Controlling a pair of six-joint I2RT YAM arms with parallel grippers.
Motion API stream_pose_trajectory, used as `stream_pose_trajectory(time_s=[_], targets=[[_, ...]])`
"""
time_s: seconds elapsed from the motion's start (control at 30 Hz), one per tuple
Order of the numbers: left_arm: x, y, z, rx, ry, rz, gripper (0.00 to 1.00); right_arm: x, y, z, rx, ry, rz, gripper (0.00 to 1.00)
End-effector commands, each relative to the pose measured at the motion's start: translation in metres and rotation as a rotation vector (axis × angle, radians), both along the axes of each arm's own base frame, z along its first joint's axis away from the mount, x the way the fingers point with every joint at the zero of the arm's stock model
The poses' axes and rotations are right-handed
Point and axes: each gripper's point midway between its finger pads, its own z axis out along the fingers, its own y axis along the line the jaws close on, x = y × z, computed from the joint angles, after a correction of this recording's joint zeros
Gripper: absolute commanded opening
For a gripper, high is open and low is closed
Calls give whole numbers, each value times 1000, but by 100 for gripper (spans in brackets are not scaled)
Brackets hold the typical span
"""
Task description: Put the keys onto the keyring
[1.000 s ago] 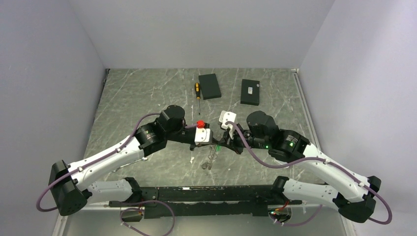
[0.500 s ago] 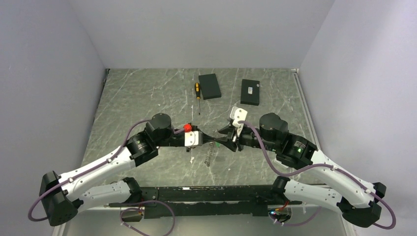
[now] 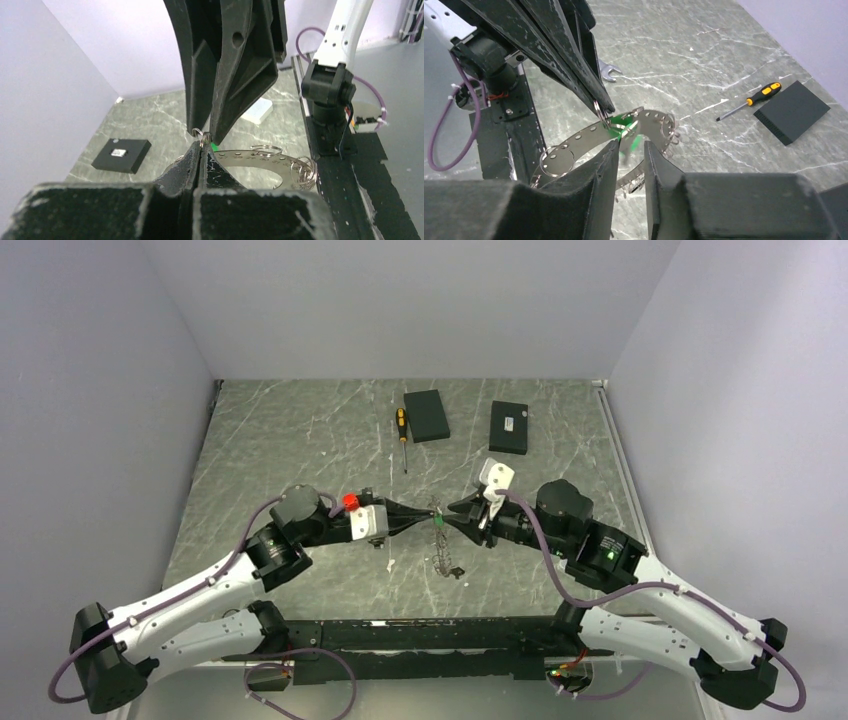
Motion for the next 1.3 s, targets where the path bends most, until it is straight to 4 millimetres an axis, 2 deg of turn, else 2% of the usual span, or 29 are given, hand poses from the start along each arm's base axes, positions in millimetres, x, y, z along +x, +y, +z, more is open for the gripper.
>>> stream_pose_trajectory(time_s=[0.0,0.1,0.2,0.47,0.63,0.73,0.83,0.97,1.07,1.27], targets=[[-11,9,55,-183,-66,-16,0,3,2,21,80,-36,-12,26],[-17,11,58,-209,-63,-41,0,2,4,26,98,-44,-4,22],[-16,10,54,-198,-51,-40,0,0,8,30,103,-44,19,22],[-12,11,49,-195,-55,-11,0,-19,6,41,113,-43,104,47],[-12,11,52,-201,-60,-13,0,-24,5,32,59,-19,139,59],[-13,10,54,-202,-59,-23,0,-23,4,33,67,-29,131,59],[-15,9,54,-204,-59,-36,0,-19,4,37,87,-41,118,54],[-21,8,57,-207,-62,-70,0,-9,6,42,95,-69,80,54],[-24,7,58,-204,-61,-85,0,-5,8,43,94,-83,73,49],[-24,7,56,-200,-61,-90,0,-7,13,48,102,-91,102,43]])
